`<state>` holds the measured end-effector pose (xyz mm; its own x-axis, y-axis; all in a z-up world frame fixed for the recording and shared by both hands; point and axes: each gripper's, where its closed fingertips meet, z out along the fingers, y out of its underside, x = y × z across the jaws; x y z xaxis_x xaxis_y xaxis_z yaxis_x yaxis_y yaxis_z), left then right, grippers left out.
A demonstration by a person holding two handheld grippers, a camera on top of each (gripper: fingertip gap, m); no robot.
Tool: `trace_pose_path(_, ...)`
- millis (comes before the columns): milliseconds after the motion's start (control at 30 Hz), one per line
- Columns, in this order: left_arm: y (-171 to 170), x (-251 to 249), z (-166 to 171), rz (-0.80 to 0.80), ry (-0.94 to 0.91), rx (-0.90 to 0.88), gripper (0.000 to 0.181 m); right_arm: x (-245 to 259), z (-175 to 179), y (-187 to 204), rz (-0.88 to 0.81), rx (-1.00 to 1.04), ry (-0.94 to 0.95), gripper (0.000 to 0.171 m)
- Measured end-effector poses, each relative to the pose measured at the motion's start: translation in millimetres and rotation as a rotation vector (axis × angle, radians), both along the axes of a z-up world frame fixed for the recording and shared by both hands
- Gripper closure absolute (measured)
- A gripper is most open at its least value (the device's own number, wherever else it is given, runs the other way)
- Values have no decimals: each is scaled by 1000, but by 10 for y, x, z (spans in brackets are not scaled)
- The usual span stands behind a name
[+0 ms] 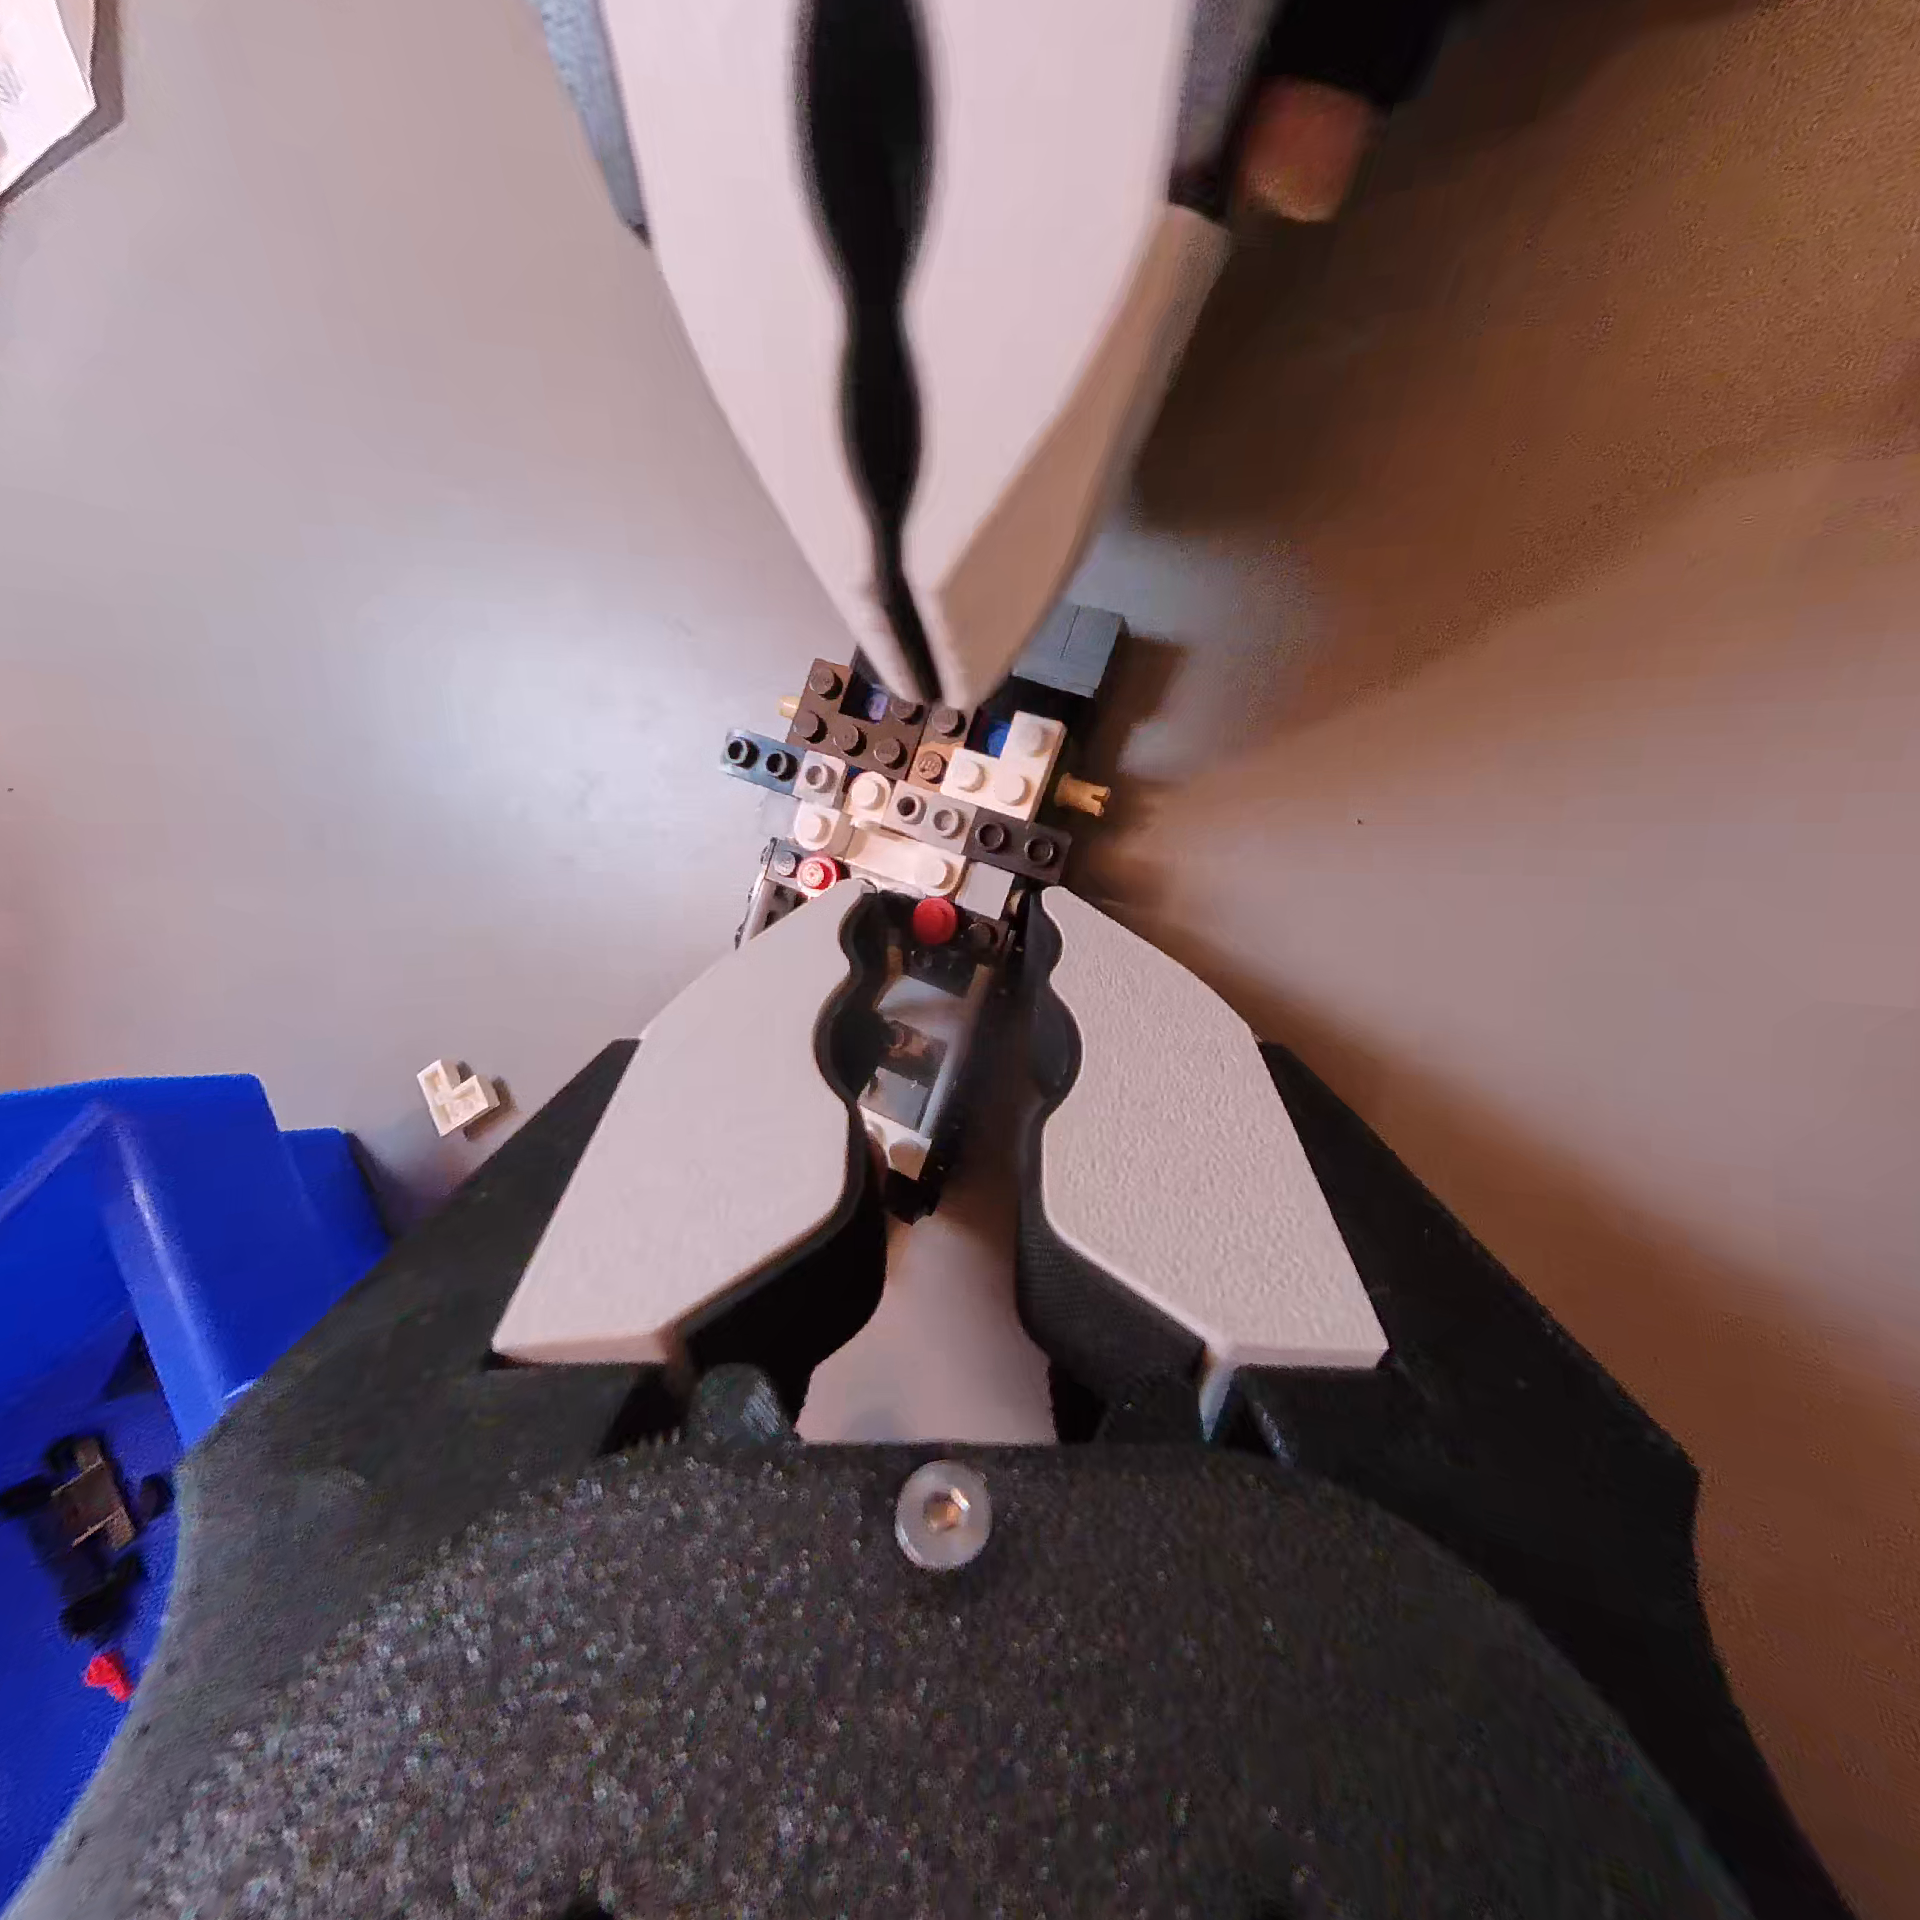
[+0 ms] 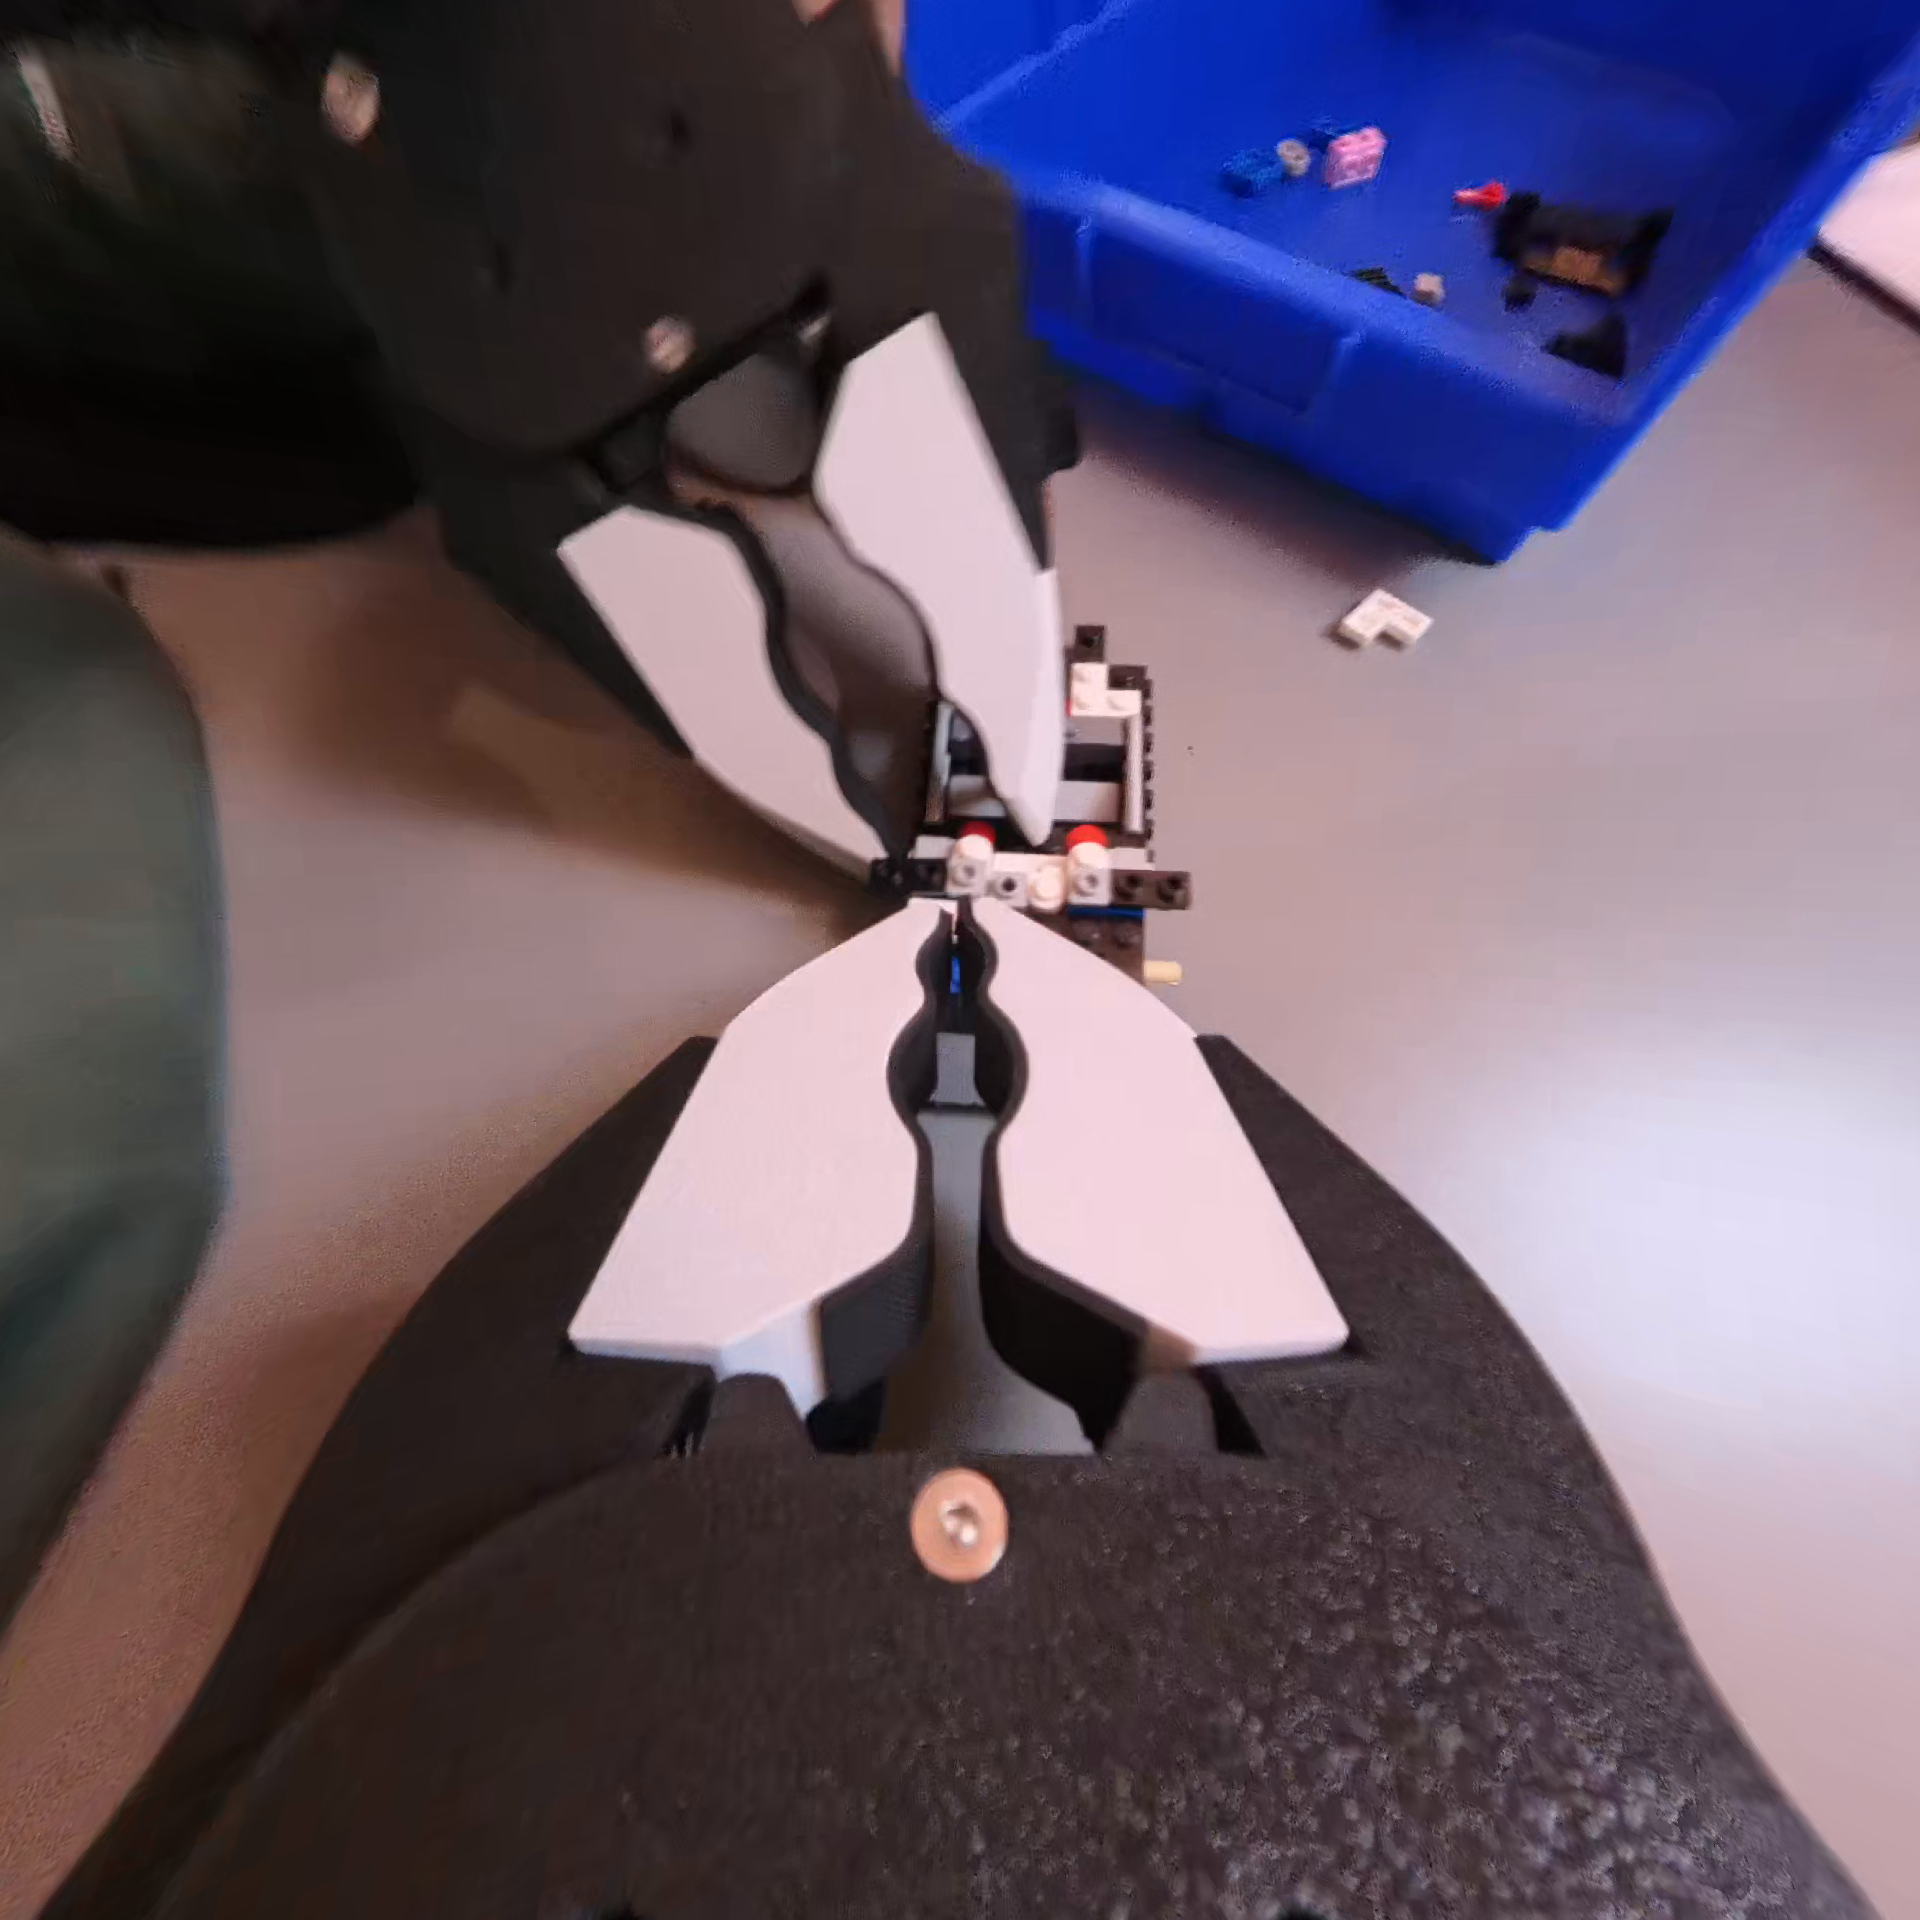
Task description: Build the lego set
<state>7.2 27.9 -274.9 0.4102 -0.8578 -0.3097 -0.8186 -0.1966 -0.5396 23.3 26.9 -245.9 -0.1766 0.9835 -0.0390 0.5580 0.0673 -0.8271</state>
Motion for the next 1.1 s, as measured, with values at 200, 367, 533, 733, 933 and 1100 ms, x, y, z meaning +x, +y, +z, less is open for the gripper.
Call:
trace_pose_path(200, 2, -5, 0, 12, -1, 4, 155, 26, -213, -39, -23, 182, -113, 163)
trace_pose_path(367, -1, -6, -1, 14, 15, 10, 156, 28, -195, -37, -45, 36, -135, 164)
trace_pose_path(533, -3, -10, -3, 12, 31, 21, 156, 9, 111, -55, -68, -501, 39, 164)
trace_pose_path(733, -2, 5, 3, 16, -9, 13, 156, 73, 298, 66, -76, -503, 162, 164)
trace_pose_path(933, -6, -57, 187, 45, -160, -32, 142, 144, 519, 94, -27, -767, 263, 163)
trace_pose_path(1100, -75, 40, 604, 52, -504, -99, 147, 151, 686, 42, 40, -802, 356, 163)
